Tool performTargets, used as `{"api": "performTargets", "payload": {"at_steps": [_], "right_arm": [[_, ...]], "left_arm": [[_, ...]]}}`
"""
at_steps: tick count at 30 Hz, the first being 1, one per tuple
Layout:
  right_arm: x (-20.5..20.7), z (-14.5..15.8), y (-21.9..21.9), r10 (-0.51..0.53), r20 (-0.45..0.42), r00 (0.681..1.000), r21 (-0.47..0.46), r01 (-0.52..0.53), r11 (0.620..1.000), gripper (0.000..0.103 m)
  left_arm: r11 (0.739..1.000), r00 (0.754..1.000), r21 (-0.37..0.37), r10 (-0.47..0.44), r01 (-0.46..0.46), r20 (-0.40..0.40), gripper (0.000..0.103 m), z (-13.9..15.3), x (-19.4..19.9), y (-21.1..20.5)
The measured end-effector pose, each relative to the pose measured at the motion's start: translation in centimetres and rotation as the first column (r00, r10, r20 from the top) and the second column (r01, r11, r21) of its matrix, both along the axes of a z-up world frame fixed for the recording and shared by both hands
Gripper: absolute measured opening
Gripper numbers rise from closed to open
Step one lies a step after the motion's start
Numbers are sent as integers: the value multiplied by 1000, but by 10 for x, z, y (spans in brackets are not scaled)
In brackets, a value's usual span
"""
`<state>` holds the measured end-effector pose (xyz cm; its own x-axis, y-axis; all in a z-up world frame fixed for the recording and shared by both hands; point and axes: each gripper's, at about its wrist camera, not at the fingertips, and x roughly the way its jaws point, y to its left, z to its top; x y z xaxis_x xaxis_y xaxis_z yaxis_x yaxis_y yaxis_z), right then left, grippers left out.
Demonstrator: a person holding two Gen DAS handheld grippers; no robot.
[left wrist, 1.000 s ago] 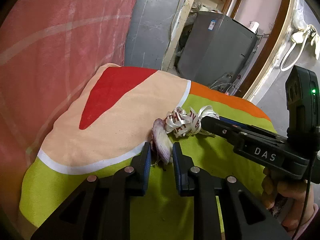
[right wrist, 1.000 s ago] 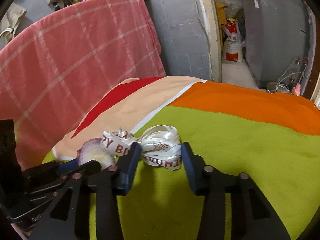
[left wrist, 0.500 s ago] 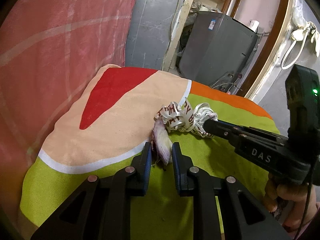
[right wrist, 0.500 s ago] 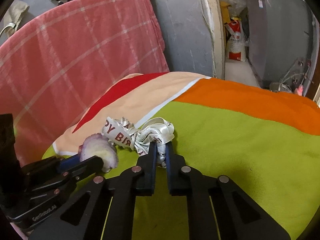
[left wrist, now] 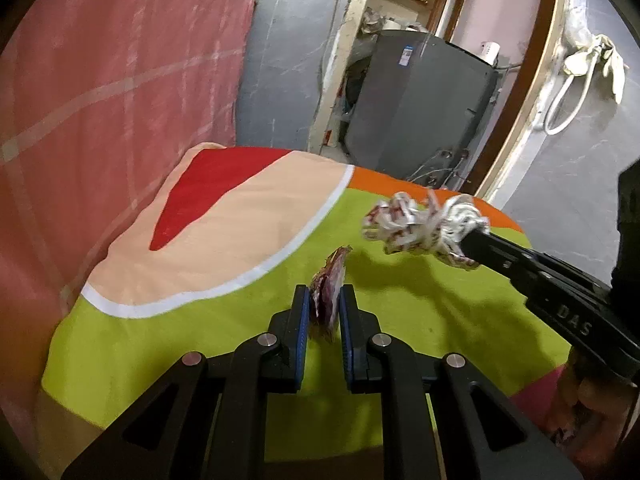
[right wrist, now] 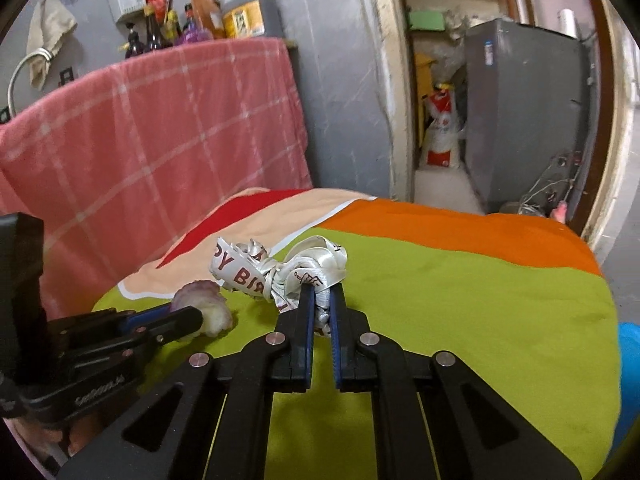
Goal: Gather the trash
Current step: 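Grasp the pink shell with the left gripper while the right gripper grasps the white ribbon wrapper, then carry the pink shell and white ribbon wrapper over the blue bucket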
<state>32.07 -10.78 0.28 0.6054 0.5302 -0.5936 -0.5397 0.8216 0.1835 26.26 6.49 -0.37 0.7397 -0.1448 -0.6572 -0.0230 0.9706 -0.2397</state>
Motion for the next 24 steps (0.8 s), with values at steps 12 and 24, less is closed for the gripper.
{"api": "performTargets", "payload": {"at_steps": [12, 24], "right_arm": [[-44, 29, -70, -142, 120, 983, 96, 131, 987, 5], [-86, 46, -159, -317, 233, 919, 142, 290, 946, 5]], "left_arm": [[999, 991, -15, -48, 51, 122, 12, 30, -19, -51], [985, 958, -9, -168, 175, 234, 12, 52, -25, -138]]}}
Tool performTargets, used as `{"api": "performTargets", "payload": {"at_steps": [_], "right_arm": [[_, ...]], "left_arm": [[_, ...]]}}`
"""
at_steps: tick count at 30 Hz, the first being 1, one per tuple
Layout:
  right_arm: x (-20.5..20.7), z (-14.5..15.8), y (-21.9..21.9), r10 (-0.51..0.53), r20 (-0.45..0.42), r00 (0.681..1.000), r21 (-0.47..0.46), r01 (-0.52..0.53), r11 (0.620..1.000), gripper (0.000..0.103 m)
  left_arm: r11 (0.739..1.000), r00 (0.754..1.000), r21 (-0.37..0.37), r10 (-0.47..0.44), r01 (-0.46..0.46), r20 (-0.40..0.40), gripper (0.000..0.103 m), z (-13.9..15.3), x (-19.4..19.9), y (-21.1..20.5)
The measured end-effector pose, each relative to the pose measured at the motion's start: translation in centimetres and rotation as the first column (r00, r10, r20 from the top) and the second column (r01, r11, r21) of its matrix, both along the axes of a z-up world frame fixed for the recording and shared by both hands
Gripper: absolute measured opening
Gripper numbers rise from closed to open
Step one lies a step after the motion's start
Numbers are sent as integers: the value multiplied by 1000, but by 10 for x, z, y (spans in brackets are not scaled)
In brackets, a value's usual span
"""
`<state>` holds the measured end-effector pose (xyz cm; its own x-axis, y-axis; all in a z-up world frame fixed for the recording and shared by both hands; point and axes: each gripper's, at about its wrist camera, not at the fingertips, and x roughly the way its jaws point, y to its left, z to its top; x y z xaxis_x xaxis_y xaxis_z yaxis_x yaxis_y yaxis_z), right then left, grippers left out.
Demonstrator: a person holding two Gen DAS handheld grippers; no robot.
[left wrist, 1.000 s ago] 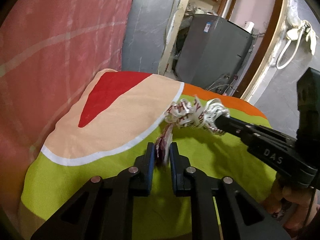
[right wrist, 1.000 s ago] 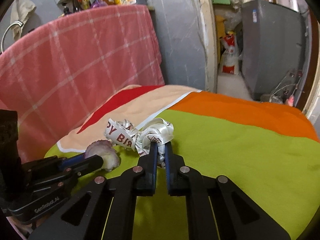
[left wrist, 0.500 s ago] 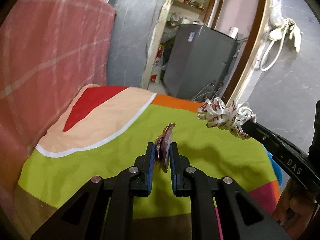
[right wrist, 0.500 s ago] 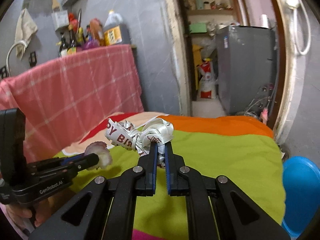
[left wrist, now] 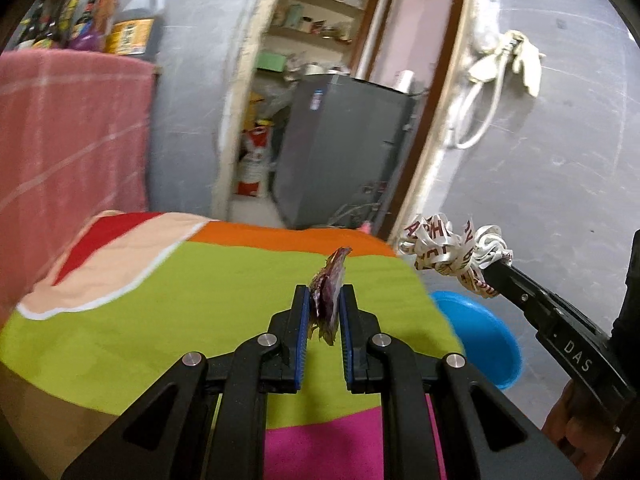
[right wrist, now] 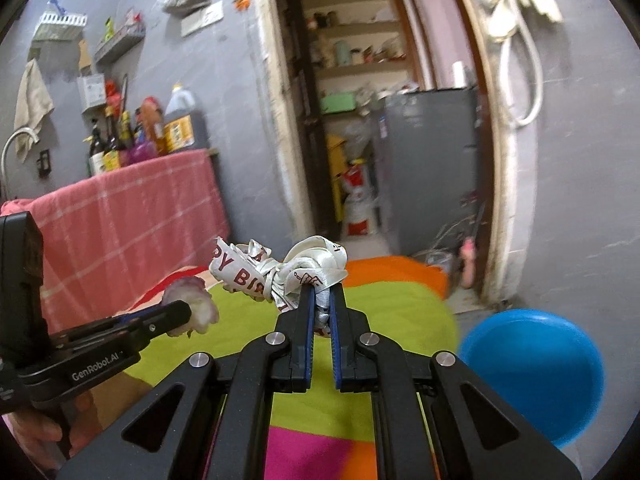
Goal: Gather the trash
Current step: 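Carry the pink shell and white ribbon wrapper over the blue bucket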
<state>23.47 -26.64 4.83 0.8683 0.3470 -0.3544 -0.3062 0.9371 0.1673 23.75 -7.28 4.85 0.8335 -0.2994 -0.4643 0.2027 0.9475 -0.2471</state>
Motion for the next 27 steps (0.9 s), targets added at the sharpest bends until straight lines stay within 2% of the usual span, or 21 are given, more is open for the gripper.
{"api": "performTargets", "payload": {"at_steps": [5, 12, 19, 27], "right_arm": [[-13, 1, -47, -92, 24, 995, -7, 92, 996, 5], [-23, -4, -116, -215, 11, 977, -8, 215, 977, 5], [-29, -15, -170, -305, -3, 952, -8, 305, 952, 5], [-21, -43, -211, -379, -51, 924, 12, 380, 925, 5]], "left_arm": [[997, 997, -16, -71, 71, 0, 12, 0, 7, -49], [986, 988, -56, -157, 156, -2, 12, -3, 16, -120], [976, 976, -31, -217, 217, 8, 12, -15, 26, -186], [971, 971, 3, -239, 239, -19, 12, -40, 43, -229]]}}
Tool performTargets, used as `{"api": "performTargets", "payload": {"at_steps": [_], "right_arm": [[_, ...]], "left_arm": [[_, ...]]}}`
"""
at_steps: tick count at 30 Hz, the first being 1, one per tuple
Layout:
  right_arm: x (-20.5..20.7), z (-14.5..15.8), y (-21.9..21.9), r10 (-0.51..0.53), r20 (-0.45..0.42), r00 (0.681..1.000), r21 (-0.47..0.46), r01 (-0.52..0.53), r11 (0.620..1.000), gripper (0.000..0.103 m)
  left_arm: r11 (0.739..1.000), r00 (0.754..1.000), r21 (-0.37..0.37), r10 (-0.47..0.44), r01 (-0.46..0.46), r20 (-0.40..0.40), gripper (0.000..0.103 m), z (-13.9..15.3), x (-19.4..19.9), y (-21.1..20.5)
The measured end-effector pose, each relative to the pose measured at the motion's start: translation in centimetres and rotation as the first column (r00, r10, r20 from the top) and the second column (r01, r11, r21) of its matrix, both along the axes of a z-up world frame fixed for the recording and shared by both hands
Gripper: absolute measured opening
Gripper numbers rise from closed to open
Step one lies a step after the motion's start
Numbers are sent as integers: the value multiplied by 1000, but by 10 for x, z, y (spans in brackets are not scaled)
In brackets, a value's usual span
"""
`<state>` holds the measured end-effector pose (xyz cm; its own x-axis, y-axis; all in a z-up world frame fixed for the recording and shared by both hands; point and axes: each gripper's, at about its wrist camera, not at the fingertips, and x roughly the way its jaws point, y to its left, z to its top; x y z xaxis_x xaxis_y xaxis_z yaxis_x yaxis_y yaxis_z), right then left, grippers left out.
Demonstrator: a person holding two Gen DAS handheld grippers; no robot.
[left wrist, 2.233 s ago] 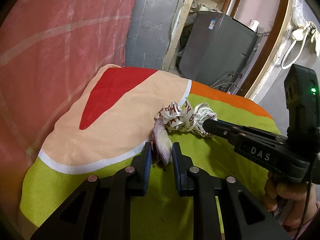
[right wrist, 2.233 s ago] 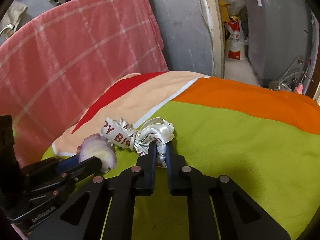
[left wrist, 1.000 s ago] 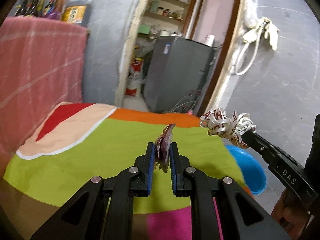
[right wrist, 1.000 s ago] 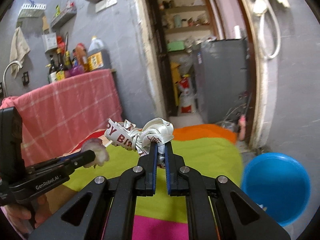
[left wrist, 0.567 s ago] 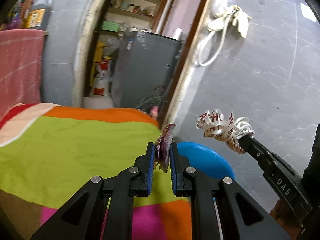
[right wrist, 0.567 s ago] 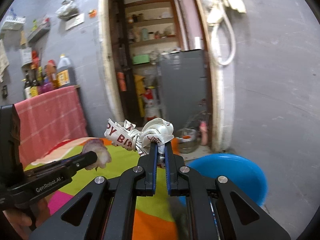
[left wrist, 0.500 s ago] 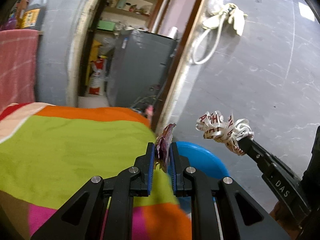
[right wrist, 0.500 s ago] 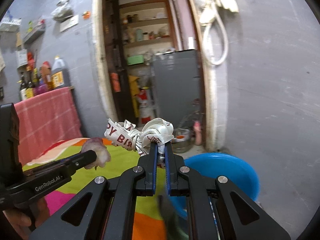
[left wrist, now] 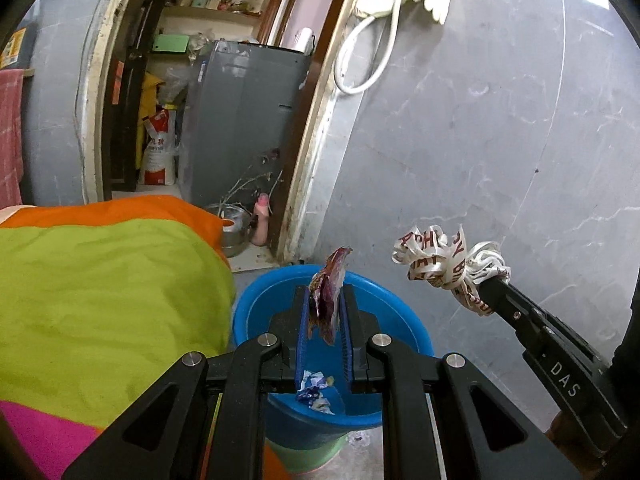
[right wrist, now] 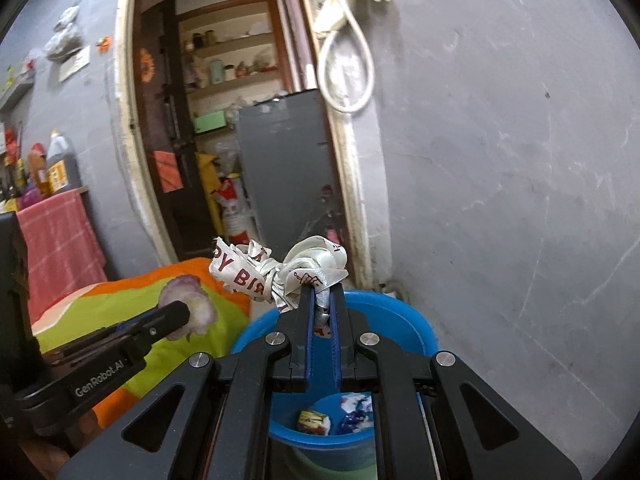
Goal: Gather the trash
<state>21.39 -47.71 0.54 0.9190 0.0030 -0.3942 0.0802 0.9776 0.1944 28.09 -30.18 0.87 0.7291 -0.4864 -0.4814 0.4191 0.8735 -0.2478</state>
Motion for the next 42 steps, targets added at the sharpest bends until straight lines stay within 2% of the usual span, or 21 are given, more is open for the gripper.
{"api": "performTargets", "payload": {"at_steps": [10, 28, 33, 36, 38, 39, 42], "right_arm": [[18, -34, -16, -45, -56, 997, 48, 48, 998, 6], [35, -48, -21, -76, -70, 995, 107, 83, 991, 12], [32, -48, -25, -85, -54, 995, 125, 91, 988, 22], [28, -46, -26, -106, -35, 994, 130, 110, 985, 34], [23, -43, -28, -125, -14, 992, 132, 126, 983, 48], [20, -42, -30, -137, -3, 991, 132, 137, 982, 51], [15, -37, -34, -162, 15, 987, 134, 158, 978, 61]], "left_arm": [[999, 1000, 48, 11, -9, -25, 12, -30, 20, -21], [999, 997, 11, 53, -52, -50, 12, -39, 32, -7], [998, 997, 2, 58, -58, -54, 14, -38, 32, -2], [998, 996, -1, 70, -70, -57, 28, -37, 32, -1], [997, 995, -9, 82, -83, -54, 34, -35, 31, 2], [996, 995, -11, 87, -88, -53, 36, -34, 30, 3], [993, 992, -17, 114, -115, -51, 54, -31, 29, 7]]}}
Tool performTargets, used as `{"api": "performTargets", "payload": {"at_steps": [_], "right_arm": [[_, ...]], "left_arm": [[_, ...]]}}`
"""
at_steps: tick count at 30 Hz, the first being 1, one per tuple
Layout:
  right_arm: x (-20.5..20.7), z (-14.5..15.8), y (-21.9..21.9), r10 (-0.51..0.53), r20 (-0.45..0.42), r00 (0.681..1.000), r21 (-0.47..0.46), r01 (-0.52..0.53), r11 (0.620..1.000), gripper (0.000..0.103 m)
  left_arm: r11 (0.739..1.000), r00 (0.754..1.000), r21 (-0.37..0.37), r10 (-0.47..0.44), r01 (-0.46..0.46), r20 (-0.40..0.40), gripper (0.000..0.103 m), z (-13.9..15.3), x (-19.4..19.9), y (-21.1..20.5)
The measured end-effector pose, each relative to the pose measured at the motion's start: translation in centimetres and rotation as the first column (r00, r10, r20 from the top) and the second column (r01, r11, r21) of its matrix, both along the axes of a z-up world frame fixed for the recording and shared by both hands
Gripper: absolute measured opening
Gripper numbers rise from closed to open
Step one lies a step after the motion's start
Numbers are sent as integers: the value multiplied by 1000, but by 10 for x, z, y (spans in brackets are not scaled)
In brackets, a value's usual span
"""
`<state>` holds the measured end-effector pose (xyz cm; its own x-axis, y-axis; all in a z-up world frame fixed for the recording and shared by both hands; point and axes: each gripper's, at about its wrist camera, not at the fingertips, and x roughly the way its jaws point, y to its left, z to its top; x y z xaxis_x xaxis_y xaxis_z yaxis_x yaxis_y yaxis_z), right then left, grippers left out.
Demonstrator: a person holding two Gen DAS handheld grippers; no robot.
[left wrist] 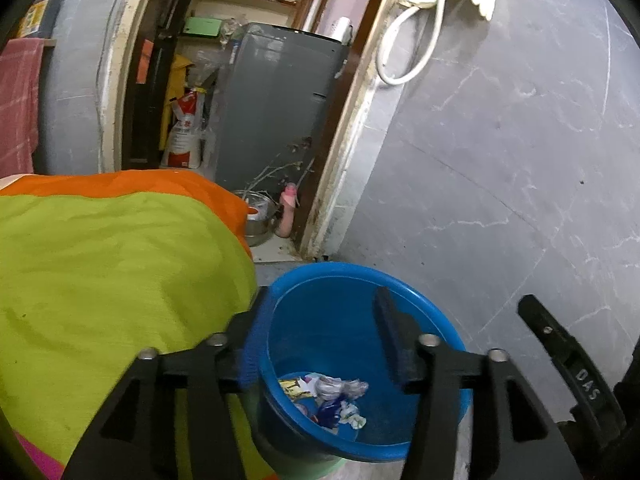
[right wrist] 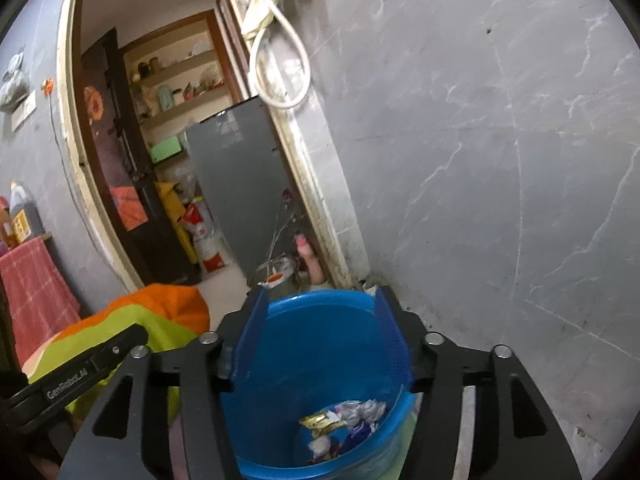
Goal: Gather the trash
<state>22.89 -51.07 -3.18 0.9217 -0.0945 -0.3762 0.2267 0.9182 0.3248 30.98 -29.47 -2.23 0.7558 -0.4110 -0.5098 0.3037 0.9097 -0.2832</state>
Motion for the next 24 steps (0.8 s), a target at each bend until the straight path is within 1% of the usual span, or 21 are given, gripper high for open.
{"api": "performTargets", "payload": {"at_steps": [1, 2, 3, 4, 5, 7, 9, 10, 17, 24], "right_arm": [[-2, 1, -1, -6, 7, 1000, 1, 6, 1000, 70], [-4, 3, -3, -14, 17, 1000, 2, 14, 1000, 76], [-4, 4, -4, -17, 20, 1000, 0, 17, 1000, 77], [-5, 5, -4, -20, 22, 1000, -3, 20, 1000, 80], [-5, 7, -4, -22, 21, 1000, -6, 22, 1000, 84], [-5, 8, -5, -18, 25, 1000, -2, 19, 1000, 89], [-5, 11, -3, -12, 26, 1000, -7, 13, 1000, 96], [-6, 12, -2, -10, 27, 1000, -12, 10, 1000, 102], [-9, 25, 12, 9, 32, 999, -79, -6, 997, 103], [-16, 38, 18, 17, 39, 999, -104, -13, 995, 103]], "left_arm": [[1000, 1000, -4, 6, -6, 1, 60, 1, -1, 1], [1000, 1000, -7, 16, -16, 4, 68, 3, -1, 3], [1000, 1000, -7, 24, -24, 6, 73, 4, -2, 5], [999, 999, -6, 34, -34, 9, 83, 6, -3, 6], [999, 999, -9, 45, -45, 15, 90, 8, -4, 7], [998, 998, -13, 57, -57, 22, 95, 11, -5, 10], [997, 997, -7, 73, -73, 26, 96, 15, -6, 13], [997, 997, -4, 79, -79, 25, 96, 17, -7, 14], [995, 994, 19, 99, -101, 53, 96, 28, -12, 23], [993, 991, 35, 106, -110, 86, 96, 39, -22, 33]]}}
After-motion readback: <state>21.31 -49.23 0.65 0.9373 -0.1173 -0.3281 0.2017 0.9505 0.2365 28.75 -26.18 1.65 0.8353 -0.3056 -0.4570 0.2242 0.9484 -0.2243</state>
